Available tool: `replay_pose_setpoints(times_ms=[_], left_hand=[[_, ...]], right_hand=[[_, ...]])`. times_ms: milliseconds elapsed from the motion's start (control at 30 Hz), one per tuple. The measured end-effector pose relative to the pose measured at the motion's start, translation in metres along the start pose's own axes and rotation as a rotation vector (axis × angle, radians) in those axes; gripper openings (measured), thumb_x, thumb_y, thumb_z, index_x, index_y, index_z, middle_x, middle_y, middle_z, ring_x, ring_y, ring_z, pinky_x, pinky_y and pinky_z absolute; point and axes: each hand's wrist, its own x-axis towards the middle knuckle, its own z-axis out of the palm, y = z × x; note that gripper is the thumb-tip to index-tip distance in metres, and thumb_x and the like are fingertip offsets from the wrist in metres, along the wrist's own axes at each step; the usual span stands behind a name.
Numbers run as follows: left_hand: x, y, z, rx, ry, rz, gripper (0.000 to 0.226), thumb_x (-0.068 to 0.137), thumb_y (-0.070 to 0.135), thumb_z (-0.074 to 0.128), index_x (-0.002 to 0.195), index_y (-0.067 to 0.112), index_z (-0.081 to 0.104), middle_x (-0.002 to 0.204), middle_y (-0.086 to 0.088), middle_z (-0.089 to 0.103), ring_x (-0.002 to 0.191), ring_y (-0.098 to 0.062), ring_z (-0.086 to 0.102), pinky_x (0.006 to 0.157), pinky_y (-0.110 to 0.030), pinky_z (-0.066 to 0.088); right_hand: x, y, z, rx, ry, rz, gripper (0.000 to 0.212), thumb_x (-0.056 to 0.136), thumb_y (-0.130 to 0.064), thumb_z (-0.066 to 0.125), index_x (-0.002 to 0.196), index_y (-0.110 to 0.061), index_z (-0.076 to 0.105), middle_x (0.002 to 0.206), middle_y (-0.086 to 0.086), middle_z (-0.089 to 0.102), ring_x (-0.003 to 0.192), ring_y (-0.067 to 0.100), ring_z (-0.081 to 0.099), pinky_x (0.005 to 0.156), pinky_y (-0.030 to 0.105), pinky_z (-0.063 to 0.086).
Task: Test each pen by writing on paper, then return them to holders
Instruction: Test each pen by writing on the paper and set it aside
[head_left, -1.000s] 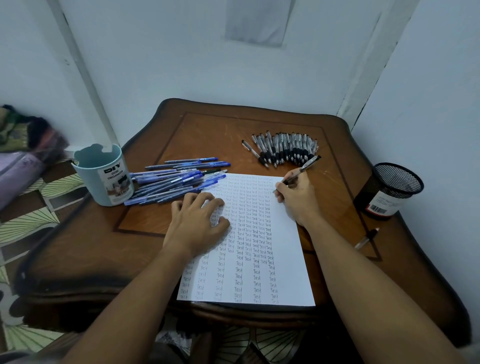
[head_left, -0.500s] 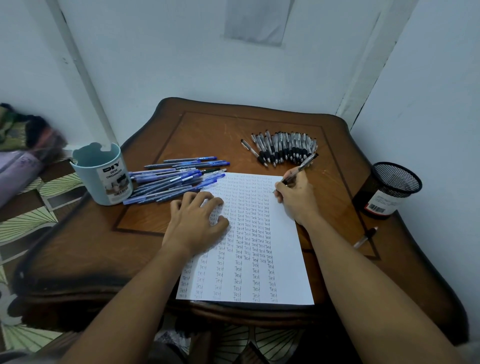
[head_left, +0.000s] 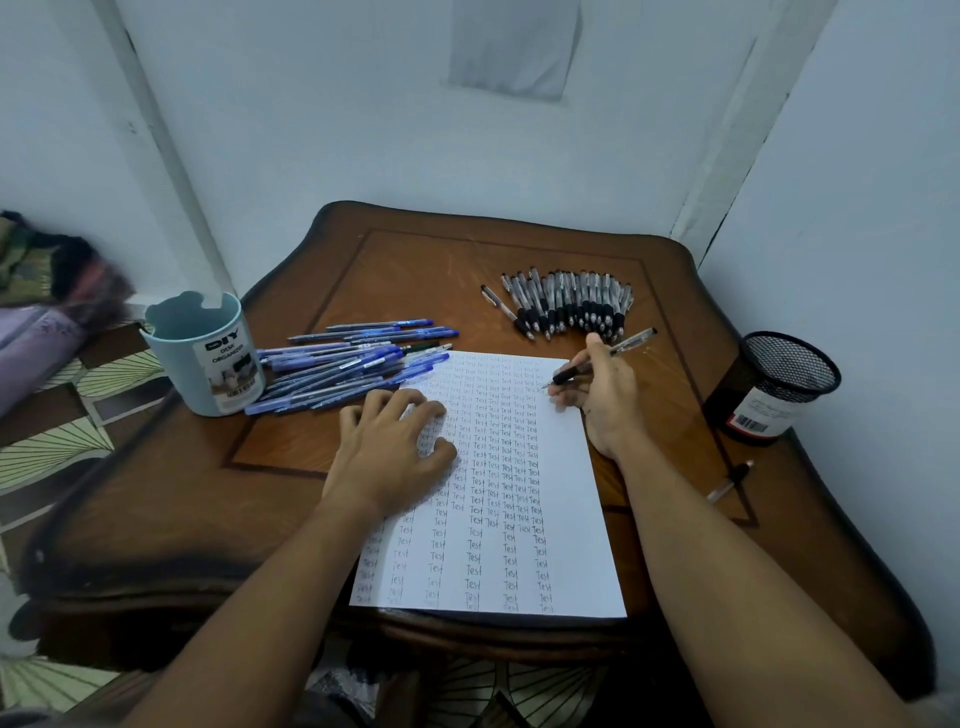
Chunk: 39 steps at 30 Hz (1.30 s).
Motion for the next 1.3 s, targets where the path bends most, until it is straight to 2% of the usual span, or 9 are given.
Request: replay_pose_setpoints(times_ms=[133, 300, 433, 533, 633, 900, 1100, 1200, 1300], left_hand=[[-0.001, 0.000, -0.001, 0.002, 0.000, -0.001, 0.052, 0.083, 0.057, 0.030, 0.125, 0.038, 0.054, 0.126, 0.021, 0.043, 0.119, -0.007, 0.029, 0.091, -0.031, 0.014], [0.000, 0.001, -0.001, 0.010, -0.005, 0.001, 0.053, 0.083, 0.058, 0.029, 0.126, 0.038, 0.053, 0.128, 0.020, 0.043, 0.119, -0.008, 0.029, 0.090, -0.031, 0.013], [0.000, 0.001, -0.002, 0.011, -0.007, 0.000, 0.052, 0.083, 0.057, 0.030, 0.126, 0.038, 0.053, 0.128, 0.020, 0.043, 0.119, -0.008, 0.029, 0.089, -0.031, 0.013], [0.000, 0.001, -0.002, 0.004, -0.008, 0.003, 0.053, 0.083, 0.057, 0.029, 0.125, 0.038, 0.054, 0.127, 0.020, 0.043, 0.119, -0.008, 0.028, 0.090, -0.031, 0.014], [0.000, 0.001, -0.002, -0.001, -0.011, 0.000, 0.051, 0.083, 0.056, 0.030, 0.124, 0.038, 0.053, 0.126, 0.020, 0.043, 0.119, -0.007, 0.028, 0.089, -0.030, 0.012], [0.000, 0.001, -0.002, -0.006, -0.014, -0.004, 0.053, 0.083, 0.057, 0.029, 0.125, 0.038, 0.054, 0.126, 0.021, 0.043, 0.119, -0.006, 0.027, 0.091, -0.031, 0.013], [-0.002, 0.002, -0.002, -0.013, -0.023, -0.004, 0.057, 0.082, 0.059, 0.025, 0.127, 0.038, 0.052, 0.127, 0.021, 0.042, 0.120, -0.006, 0.027, 0.097, -0.034, 0.016], [-0.001, 0.003, -0.003, -0.017, -0.014, 0.002, 0.057, 0.081, 0.059, 0.025, 0.126, 0.038, 0.053, 0.125, 0.022, 0.042, 0.119, -0.006, 0.028, 0.095, -0.033, 0.015], [0.000, 0.002, -0.003, -0.018, -0.008, 0.010, 0.056, 0.082, 0.059, 0.026, 0.126, 0.037, 0.053, 0.123, 0.023, 0.042, 0.118, -0.006, 0.028, 0.093, -0.030, 0.013]], right_hand=[[-0.001, -0.001, 0.000, 0.071, 0.001, 0.052, 0.040, 0.107, -0.031, 0.043, 0.083, -0.004, 0.060, 0.082, 0.024, 0.069, 0.060, 0.029, 0.067, 0.056, 0.033, 0.056], [0.001, -0.003, 0.000, 0.097, 0.000, 0.084, 0.019, 0.103, -0.014, 0.047, 0.112, 0.002, 0.051, 0.088, 0.029, 0.066, 0.055, 0.027, 0.067, 0.051, 0.030, 0.057], [-0.001, -0.005, 0.000, 0.110, -0.001, 0.059, 0.011, 0.105, -0.015, 0.042, 0.101, -0.008, 0.050, 0.072, 0.016, 0.070, 0.057, 0.025, 0.067, 0.052, 0.029, 0.057], [0.000, -0.005, 0.000, 0.138, -0.005, 0.078, 0.011, 0.104, -0.014, 0.040, 0.103, -0.010, 0.050, 0.064, 0.012, 0.071, 0.058, 0.026, 0.066, 0.055, 0.031, 0.057], [0.004, -0.004, -0.001, 0.174, -0.001, 0.110, 0.014, 0.103, -0.013, 0.040, 0.112, -0.006, 0.048, 0.067, 0.016, 0.071, 0.058, 0.029, 0.066, 0.057, 0.033, 0.059], [0.005, -0.006, -0.001, 0.245, 0.012, 0.167, 0.012, 0.104, -0.013, 0.040, 0.103, -0.008, 0.051, 0.083, 0.023, 0.065, 0.059, 0.029, 0.068, 0.063, 0.034, 0.059], [0.010, -0.007, -0.004, 0.132, -0.110, 0.174, 0.014, 0.105, -0.026, 0.048, 0.108, -0.012, 0.047, 0.108, 0.025, 0.061, 0.085, 0.032, 0.071, 0.068, 0.035, 0.063], [0.020, -0.030, 0.002, 0.024, -0.212, 0.230, 0.021, 0.099, -0.010, 0.057, 0.117, -0.009, 0.047, 0.121, 0.024, 0.057, 0.101, 0.036, 0.069, 0.073, 0.038, 0.064], [0.034, -0.058, 0.013, -0.097, -0.287, 0.267, 0.037, 0.093, 0.010, 0.059, 0.125, -0.004, 0.045, 0.108, 0.022, 0.060, 0.092, 0.033, 0.068, 0.073, 0.040, 0.063]])
